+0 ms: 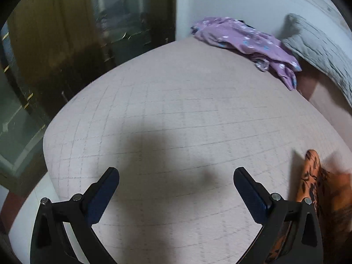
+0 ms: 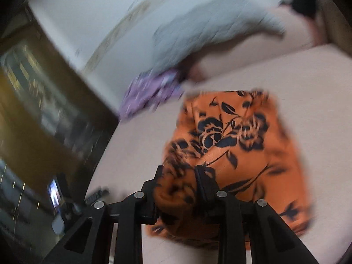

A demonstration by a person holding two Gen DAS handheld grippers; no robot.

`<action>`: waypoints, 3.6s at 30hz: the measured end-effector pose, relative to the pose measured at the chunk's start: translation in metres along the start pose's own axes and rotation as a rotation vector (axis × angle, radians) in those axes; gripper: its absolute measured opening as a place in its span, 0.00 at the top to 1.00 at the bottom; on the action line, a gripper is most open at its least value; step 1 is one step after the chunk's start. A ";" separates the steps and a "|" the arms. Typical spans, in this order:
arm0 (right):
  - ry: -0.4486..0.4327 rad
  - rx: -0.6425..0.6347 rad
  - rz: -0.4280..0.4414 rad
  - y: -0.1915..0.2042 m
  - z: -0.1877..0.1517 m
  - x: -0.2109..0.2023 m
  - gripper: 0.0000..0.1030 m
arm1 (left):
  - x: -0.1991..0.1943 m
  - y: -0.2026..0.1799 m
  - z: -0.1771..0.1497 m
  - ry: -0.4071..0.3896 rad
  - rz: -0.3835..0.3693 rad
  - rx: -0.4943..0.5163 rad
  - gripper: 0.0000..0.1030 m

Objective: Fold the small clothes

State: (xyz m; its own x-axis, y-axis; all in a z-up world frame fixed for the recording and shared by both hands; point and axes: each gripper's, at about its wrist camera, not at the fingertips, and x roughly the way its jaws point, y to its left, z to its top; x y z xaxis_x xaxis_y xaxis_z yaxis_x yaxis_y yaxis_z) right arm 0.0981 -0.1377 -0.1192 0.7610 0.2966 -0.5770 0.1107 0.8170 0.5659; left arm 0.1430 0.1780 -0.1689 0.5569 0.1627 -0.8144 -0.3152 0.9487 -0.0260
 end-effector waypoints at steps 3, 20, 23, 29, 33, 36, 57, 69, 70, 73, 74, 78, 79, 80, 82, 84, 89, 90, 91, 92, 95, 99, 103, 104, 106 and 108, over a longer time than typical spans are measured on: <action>0.294 0.021 0.100 0.019 -0.045 0.070 0.72 | 0.006 0.006 0.000 0.031 -0.015 0.004 0.00; 0.007 0.032 -0.054 -0.090 -0.005 -0.055 0.70 | -0.028 -0.085 -0.053 0.291 -0.789 0.234 0.00; 0.192 0.019 -0.095 -0.115 -0.023 -0.013 0.74 | -0.027 -0.101 -0.067 0.330 -0.789 0.282 0.00; 0.148 0.055 -0.002 -0.128 -0.024 -0.022 0.75 | -0.030 -0.121 -0.094 0.338 -0.739 0.399 0.00; 0.133 0.068 0.042 -0.133 -0.028 -0.022 0.75 | -0.039 -0.123 -0.099 0.296 -0.744 0.416 0.00; 0.125 0.084 0.061 -0.131 -0.029 -0.018 0.75 | -0.040 -0.126 -0.107 0.290 -0.724 0.465 0.00; 0.103 0.112 0.120 -0.134 -0.022 -0.006 0.75 | -0.063 -0.101 -0.148 0.234 -0.713 0.383 0.12; 0.100 0.127 0.135 -0.137 -0.023 -0.007 0.75 | -0.062 -0.116 -0.132 0.175 -0.768 0.275 0.29; 0.100 0.129 0.136 -0.137 -0.024 -0.007 0.75 | -0.062 -0.117 -0.132 0.167 -0.770 0.271 0.30; 0.099 0.132 0.137 -0.138 -0.024 -0.007 0.75 | -0.064 -0.124 -0.134 0.139 -0.750 0.302 0.30; 0.099 0.132 0.138 -0.138 -0.024 -0.007 0.75 | -0.064 -0.125 -0.135 0.138 -0.745 0.311 0.30; 0.098 0.129 0.143 -0.138 -0.024 -0.008 0.74 | -0.067 -0.115 -0.134 0.144 -0.740 0.294 0.30; 0.099 0.127 0.146 -0.138 -0.024 -0.008 0.74 | -0.070 -0.111 -0.133 0.122 -0.726 0.292 0.30; 0.099 0.126 0.148 -0.139 -0.025 -0.008 0.75 | -0.077 -0.106 -0.133 0.083 -0.704 0.290 0.30; 0.100 0.128 0.151 -0.139 -0.024 -0.007 0.75 | -0.093 -0.095 -0.133 -0.008 -0.691 0.292 0.30; 0.100 0.134 0.154 -0.140 -0.024 -0.007 0.75 | -0.105 -0.091 -0.134 -0.070 -0.707 0.303 0.30; 0.099 0.139 0.156 -0.140 -0.023 -0.006 0.75 | -0.083 -0.112 -0.135 0.059 -0.763 0.313 0.30; 0.100 0.140 0.159 -0.140 -0.023 -0.007 0.75 | -0.071 -0.117 -0.136 0.129 -0.789 0.299 0.30; 0.101 0.141 0.161 -0.140 -0.024 -0.007 0.74 | -0.061 -0.123 -0.137 0.188 -0.802 0.282 0.29; 0.101 0.142 0.163 -0.141 -0.024 -0.007 0.74 | -0.056 -0.125 -0.137 0.207 -0.808 0.270 0.29; 0.101 0.144 0.166 -0.141 -0.024 -0.007 0.74 | -0.054 -0.125 -0.139 0.215 -0.828 0.272 0.26; 0.101 0.146 0.166 -0.141 -0.024 -0.006 0.74 | -0.068 -0.124 -0.149 0.205 -0.869 0.327 0.27; 0.100 0.152 0.166 -0.142 -0.023 -0.006 0.74 | -0.097 -0.124 -0.152 0.073 -0.881 0.426 0.27; 0.100 0.151 0.167 -0.142 -0.023 -0.007 0.74 | -0.101 -0.123 -0.150 0.052 -0.889 0.422 0.27; 0.101 0.151 0.167 -0.142 -0.023 -0.006 0.74 | -0.100 -0.124 -0.145 0.049 -0.893 0.409 0.27; 0.100 0.152 0.167 -0.141 -0.024 -0.006 0.74 | -0.089 -0.132 -0.140 0.068 -0.861 0.407 0.27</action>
State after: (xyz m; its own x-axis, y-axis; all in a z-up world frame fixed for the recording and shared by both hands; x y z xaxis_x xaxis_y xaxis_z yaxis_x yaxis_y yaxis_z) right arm 0.0626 -0.2432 -0.2095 0.7104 0.4749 -0.5194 0.0892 0.6713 0.7358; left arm 0.0270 0.0006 -0.1738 0.4231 -0.6393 -0.6421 0.4811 0.7590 -0.4387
